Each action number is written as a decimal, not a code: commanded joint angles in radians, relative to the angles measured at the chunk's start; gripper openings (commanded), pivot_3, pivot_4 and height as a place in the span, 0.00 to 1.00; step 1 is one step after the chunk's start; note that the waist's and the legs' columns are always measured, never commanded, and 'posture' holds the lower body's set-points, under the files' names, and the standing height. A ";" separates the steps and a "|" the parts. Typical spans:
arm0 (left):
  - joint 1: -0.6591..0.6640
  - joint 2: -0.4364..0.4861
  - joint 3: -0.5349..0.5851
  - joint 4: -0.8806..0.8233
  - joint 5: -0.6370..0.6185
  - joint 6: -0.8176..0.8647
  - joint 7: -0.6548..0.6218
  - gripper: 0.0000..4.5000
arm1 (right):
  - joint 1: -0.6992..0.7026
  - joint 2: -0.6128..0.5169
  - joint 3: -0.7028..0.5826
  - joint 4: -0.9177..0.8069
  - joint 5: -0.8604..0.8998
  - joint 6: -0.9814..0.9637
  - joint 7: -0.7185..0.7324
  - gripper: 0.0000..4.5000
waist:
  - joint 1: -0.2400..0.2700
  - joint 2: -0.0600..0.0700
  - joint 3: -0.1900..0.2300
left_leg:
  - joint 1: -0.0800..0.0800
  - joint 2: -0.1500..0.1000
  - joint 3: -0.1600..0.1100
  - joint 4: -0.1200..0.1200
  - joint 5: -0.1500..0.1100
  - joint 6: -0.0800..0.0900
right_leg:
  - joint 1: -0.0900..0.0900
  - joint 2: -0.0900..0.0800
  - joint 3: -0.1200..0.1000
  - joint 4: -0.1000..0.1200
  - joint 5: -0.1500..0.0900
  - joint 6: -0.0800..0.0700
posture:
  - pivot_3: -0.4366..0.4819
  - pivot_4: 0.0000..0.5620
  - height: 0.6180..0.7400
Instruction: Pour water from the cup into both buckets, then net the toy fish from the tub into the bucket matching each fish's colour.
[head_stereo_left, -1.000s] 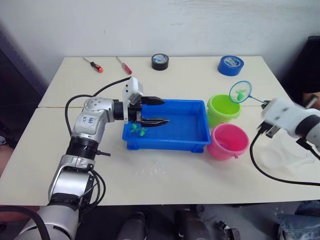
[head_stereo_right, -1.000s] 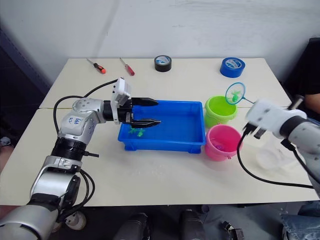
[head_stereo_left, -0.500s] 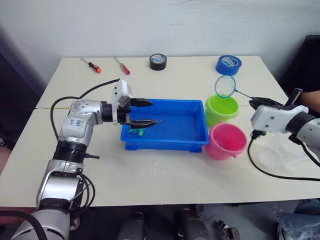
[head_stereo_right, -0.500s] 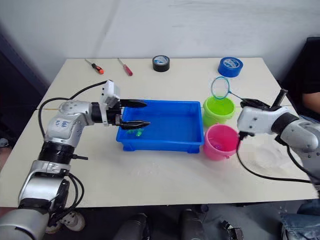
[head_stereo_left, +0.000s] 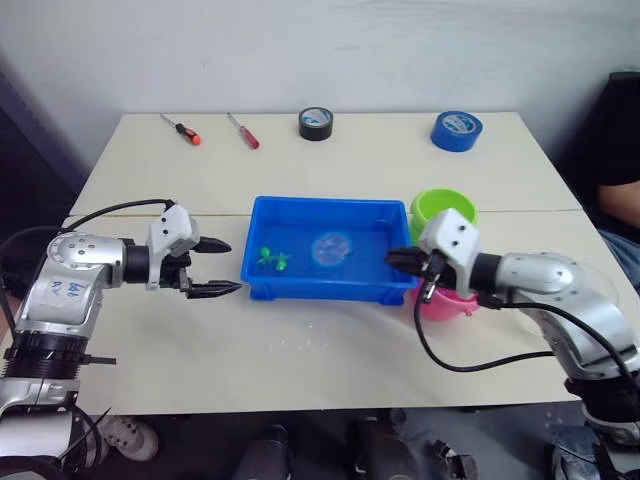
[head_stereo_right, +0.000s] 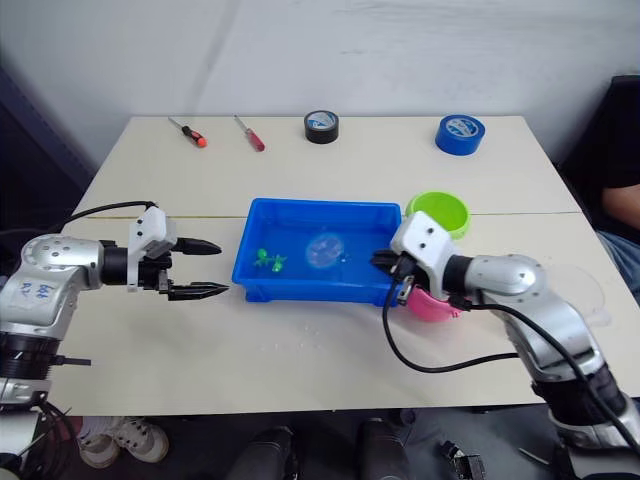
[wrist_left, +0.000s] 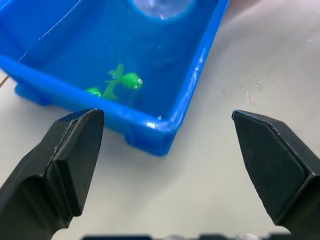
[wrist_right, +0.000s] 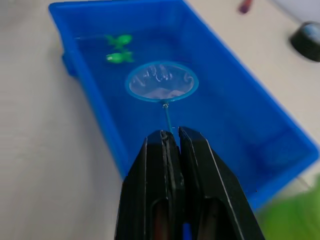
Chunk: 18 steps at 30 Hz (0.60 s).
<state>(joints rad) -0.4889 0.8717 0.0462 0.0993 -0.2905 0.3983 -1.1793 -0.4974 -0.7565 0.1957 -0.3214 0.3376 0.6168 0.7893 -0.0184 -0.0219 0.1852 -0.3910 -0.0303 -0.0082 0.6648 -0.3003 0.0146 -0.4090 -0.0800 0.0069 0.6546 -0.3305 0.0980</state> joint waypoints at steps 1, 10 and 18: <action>0.024 0.017 0.058 -0.095 -0.040 0.041 0.032 0.99 | -0.051 0.019 0.052 0.056 -0.056 -0.021 0.036 0.00 | 0.004 0.000 0.000 | 0.000 0.000 0.000 0.000 0.000 0.000 | 0.000 0.000 0.000 0.000 0.000 0.000 | 0.48 0.27 0.97; 0.090 0.032 0.110 -0.177 -0.066 0.097 0.077 0.99 | -0.169 0.181 0.166 0.260 -0.167 -0.108 0.073 0.00 | -0.008 0.000 0.000 | 0.000 0.000 0.000 -0.001 0.001 -0.002 | -0.002 0.000 0.000 0.001 0.000 0.000 | 0.48 0.27 0.97; 0.051 0.021 0.085 -0.154 -0.063 0.086 0.083 0.99 | -0.161 0.250 0.066 0.241 -0.124 -0.058 0.042 0.00 | -0.008 0.000 0.000 | -0.001 0.000 0.000 -0.001 0.001 -0.003 | -0.002 0.000 -0.001 0.002 0.000 0.000 | 0.48 0.27 0.97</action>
<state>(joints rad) -0.4120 0.8846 0.1169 -0.0468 -0.3444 0.5000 -1.0997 -0.6583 -0.5100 0.3275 -0.0223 0.1795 0.5391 0.8382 -0.0263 -0.0219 0.1852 -0.3917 -0.0308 -0.0081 0.6638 -0.2992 0.0114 -0.4108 -0.0796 0.0060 0.6563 -0.3307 0.0977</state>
